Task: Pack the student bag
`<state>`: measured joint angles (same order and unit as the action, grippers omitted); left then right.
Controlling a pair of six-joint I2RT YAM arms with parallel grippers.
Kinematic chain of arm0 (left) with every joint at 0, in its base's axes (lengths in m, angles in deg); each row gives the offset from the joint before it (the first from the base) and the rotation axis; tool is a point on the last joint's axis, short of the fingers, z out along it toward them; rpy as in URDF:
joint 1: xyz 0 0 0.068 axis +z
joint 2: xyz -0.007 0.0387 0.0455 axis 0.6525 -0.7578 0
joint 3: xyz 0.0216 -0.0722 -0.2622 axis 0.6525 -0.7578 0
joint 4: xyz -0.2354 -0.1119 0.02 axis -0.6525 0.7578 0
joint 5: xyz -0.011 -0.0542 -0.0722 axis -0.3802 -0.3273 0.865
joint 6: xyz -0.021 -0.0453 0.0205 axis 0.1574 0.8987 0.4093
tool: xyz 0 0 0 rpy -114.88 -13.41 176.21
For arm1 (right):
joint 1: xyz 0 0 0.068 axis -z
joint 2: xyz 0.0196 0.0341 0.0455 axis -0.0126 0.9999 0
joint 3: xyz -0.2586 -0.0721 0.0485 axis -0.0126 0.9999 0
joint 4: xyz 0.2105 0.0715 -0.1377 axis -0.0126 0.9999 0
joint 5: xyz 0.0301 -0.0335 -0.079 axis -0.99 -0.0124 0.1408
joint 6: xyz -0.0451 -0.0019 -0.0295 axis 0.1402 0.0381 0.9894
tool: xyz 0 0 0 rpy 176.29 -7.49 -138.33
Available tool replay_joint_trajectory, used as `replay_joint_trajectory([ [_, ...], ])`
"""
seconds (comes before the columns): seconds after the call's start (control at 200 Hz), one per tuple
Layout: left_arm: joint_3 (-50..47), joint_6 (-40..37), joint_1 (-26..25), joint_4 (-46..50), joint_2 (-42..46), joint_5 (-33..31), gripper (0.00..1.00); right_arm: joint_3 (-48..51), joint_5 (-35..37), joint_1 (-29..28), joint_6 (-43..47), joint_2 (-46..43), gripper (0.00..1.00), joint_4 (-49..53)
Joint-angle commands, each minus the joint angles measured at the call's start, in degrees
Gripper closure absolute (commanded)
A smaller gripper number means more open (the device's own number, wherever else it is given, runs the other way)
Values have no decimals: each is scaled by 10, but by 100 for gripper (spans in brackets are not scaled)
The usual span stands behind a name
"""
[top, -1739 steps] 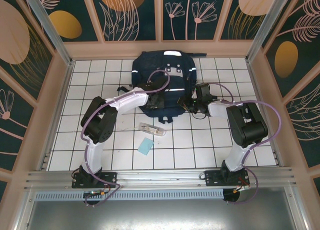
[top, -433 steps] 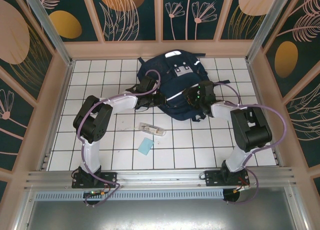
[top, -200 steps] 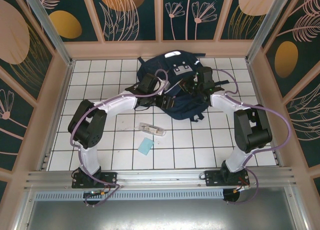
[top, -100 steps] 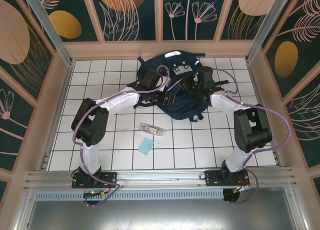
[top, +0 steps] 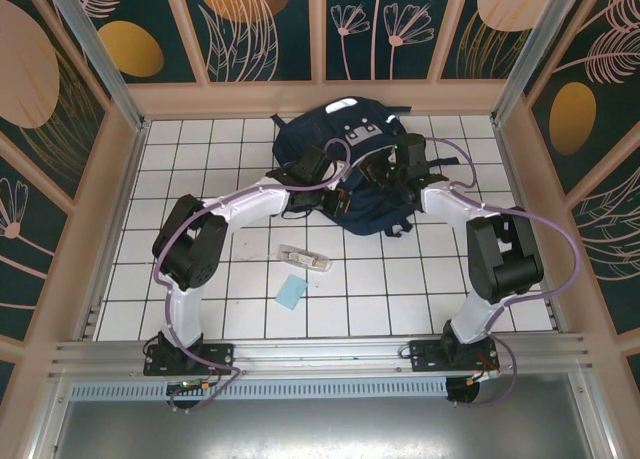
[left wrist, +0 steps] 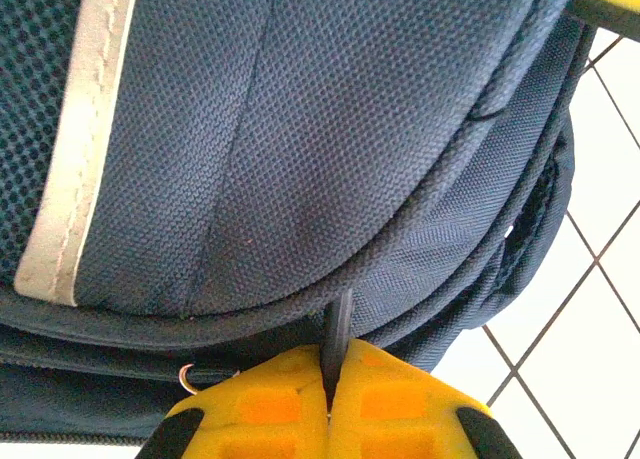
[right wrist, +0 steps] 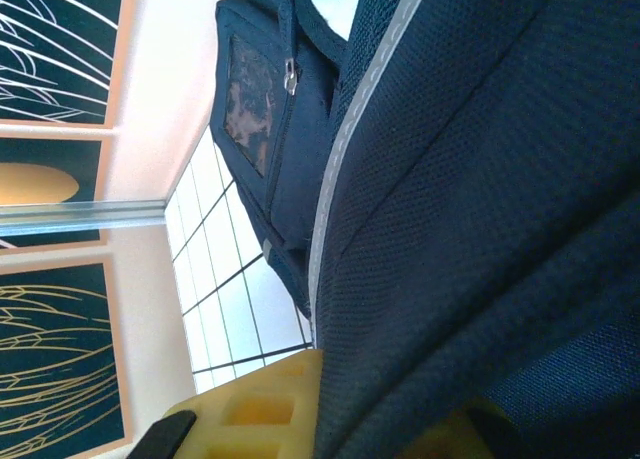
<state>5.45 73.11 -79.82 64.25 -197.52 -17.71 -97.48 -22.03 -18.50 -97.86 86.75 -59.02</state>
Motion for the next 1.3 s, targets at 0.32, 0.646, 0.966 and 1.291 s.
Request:
replay_joint_trajectory([
  [0.32,-38,42,12,-1,87,-73,100,40,-23,6,8,-24,100,-36],
  [0.646,-87,66,101,13,49,-79,100,53,-22,30,17,-60,100,-30],
  [0.966,-84,62,122,23,80,-94,100,58,-28,50,19,-64,100,-33],
  [1.291,8,80,138,10,12,-86,100,53,-60,44,28,-60,86,-30],
])
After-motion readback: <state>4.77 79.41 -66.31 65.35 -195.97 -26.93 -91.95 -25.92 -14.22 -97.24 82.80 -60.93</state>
